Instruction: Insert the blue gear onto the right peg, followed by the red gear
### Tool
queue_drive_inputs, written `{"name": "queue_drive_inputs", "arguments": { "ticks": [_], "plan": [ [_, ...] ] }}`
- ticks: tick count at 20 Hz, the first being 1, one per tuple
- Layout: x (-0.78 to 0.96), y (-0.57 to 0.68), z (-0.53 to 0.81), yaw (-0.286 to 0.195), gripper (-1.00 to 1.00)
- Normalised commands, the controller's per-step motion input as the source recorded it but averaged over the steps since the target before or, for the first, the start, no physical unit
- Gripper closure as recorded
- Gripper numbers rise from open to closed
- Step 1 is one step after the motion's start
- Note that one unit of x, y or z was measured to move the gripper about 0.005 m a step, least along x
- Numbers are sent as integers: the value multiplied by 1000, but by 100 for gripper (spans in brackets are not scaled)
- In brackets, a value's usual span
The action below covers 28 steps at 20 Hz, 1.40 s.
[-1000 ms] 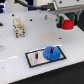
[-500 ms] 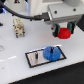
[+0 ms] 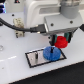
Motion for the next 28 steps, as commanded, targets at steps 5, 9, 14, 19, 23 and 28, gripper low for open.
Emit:
{"name": "queue_drive_inputs", "arguments": {
  "ticks": [5, 9, 14, 19, 23, 28],
  "plan": [
    [167, -217, -174, 0, 100],
    [255, -41, 291, 0, 100],
    [315, -86, 233, 0, 100],
    [271, -345, -63, 0, 100],
    [224, -444, -154, 0, 100],
    [128, -59, -162, 0, 100]
  ]
}}
